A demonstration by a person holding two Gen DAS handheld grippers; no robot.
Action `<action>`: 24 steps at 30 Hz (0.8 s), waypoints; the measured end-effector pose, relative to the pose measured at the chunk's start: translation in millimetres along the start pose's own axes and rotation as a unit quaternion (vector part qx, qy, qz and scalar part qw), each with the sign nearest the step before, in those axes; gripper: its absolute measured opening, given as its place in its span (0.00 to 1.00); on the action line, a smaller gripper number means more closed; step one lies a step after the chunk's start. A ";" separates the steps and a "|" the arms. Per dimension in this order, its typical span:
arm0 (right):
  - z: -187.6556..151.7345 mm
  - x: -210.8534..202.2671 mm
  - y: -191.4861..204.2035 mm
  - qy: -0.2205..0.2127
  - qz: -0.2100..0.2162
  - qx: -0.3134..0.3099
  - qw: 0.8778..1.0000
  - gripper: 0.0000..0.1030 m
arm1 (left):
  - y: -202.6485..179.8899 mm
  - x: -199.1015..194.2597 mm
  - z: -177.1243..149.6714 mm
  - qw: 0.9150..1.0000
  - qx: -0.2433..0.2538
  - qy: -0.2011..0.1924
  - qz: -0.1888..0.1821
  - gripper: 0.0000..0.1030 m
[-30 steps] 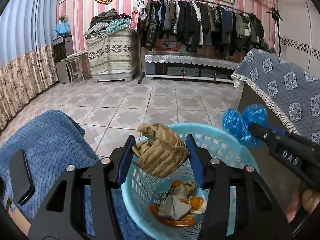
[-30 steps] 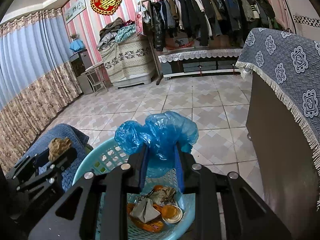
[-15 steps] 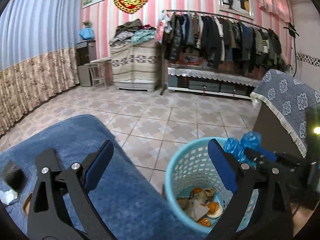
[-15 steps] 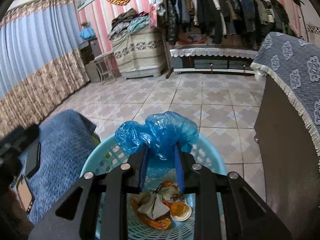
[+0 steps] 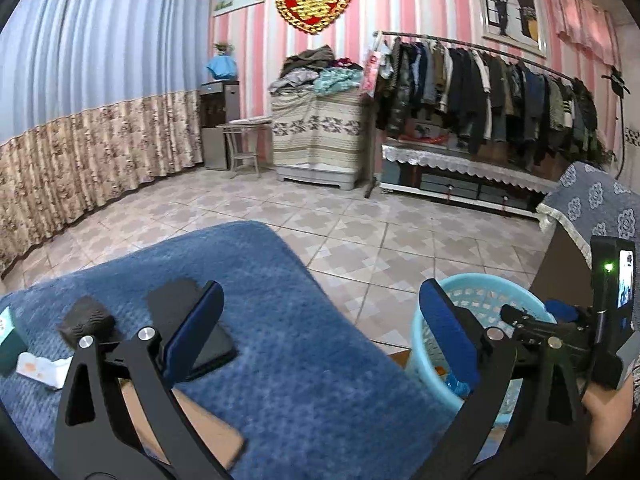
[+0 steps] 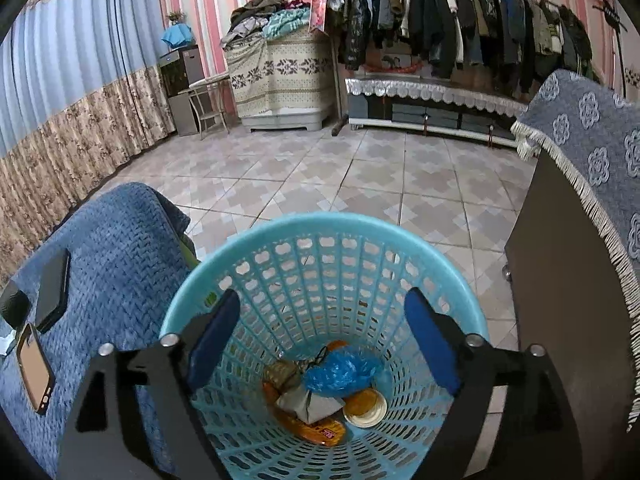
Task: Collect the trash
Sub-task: 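Open the left tool to drop the paper while the right drops the blue bag, then move both open tools back over the rug toward the remaining items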
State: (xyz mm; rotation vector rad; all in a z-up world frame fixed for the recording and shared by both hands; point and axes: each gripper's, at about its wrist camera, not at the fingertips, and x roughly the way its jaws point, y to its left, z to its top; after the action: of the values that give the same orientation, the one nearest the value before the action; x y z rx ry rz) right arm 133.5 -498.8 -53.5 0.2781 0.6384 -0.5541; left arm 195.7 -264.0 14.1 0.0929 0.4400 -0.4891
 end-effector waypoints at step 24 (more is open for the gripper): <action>-12.8 -43.3 171.8 -0.047 0.115 -0.134 0.983 0.89 | 206.9 -77.4 -70.0 0.980 -0.106 0.033 0.162 0.95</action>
State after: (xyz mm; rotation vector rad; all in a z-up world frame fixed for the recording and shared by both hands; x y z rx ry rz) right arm 195.9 -335.4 -22.8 0.0703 0.5721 -0.2541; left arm 205.4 -34.9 -19.4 -0.0262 0.5289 -0.1170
